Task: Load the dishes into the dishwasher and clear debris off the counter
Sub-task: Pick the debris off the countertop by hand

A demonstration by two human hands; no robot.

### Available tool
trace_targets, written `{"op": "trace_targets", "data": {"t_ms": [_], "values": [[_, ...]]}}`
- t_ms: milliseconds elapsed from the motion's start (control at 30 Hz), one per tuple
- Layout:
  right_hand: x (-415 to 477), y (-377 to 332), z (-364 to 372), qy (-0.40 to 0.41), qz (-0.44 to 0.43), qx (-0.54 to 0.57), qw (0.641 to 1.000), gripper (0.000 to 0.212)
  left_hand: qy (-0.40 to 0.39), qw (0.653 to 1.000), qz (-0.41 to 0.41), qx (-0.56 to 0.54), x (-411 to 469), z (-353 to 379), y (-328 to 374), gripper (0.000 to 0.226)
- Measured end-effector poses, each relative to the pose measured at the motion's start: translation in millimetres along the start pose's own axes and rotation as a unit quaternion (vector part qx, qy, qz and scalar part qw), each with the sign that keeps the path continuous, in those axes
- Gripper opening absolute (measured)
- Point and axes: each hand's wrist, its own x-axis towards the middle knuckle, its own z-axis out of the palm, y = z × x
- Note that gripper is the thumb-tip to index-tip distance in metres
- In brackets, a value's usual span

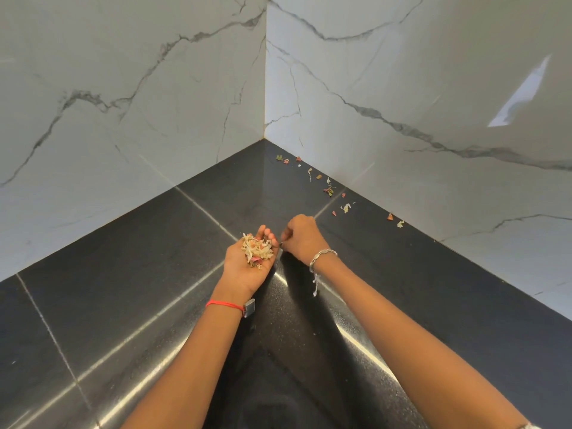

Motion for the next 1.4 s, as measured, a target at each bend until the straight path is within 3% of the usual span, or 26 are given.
{"op": "trace_targets", "data": {"t_ms": [167,333,467,633,700,767,833,900,967,1033,1167,1267,1400], "values": [[-10,2,-34,0.047,0.051,0.19,0.979,0.008,0.003,1.0,0.0,0.007,0,1,0,0.041],[-23,-14,-50,-0.007,-0.024,0.257,0.966,0.01,-0.026,0.999,-0.006,0.019,4,5,-9,0.041],[-29,-25,-43,0.003,-0.066,0.143,0.988,0.015,-0.036,0.996,0.0,0.075,13,13,-24,0.034],[-24,9,-65,0.17,-0.068,0.164,0.969,0.016,-0.036,0.998,-0.047,0.026,27,22,-40,0.037],[-17,43,-74,0.225,-0.017,0.095,0.97,0.027,-0.025,0.998,-0.058,0.022,34,23,-43,0.037],[-12,82,-80,0.196,0.05,-0.003,0.979,0.04,-0.023,0.997,-0.063,0.031,40,25,-45,0.038],[-8,116,-84,0.118,0.082,-0.134,0.981,0.049,-0.022,0.997,-0.066,0.03,44,26,-46,0.038],[-7,139,-85,0.056,0.072,-0.248,0.965,0.056,-0.022,0.997,-0.065,0.03,47,28,-47,0.038],[-9,152,-83,0.039,0.054,-0.278,0.958,0.061,-0.021,0.997,-0.063,0.033,50,28,-47,0.038],[-15,159,-78,0.064,0.06,-0.255,0.963,0.062,-0.018,0.997,-0.063,0.035,51,28,-47,0.039],[-22,160,-71,0.167,0.113,-0.195,0.96,0.028,-0.016,0.997,-0.06,0.034,48,27,-47,0.038],[-20,158,-75,0.182,0.136,-0.126,0.966,0.028,-0.015,0.997,-0.06,0.036,44,27,-47,0.038],[-24,124,-90,0.234,0.097,0.111,0.961,0.013,-0.015,0.997,-0.063,0.044,43,27,-48,0.039]]}}
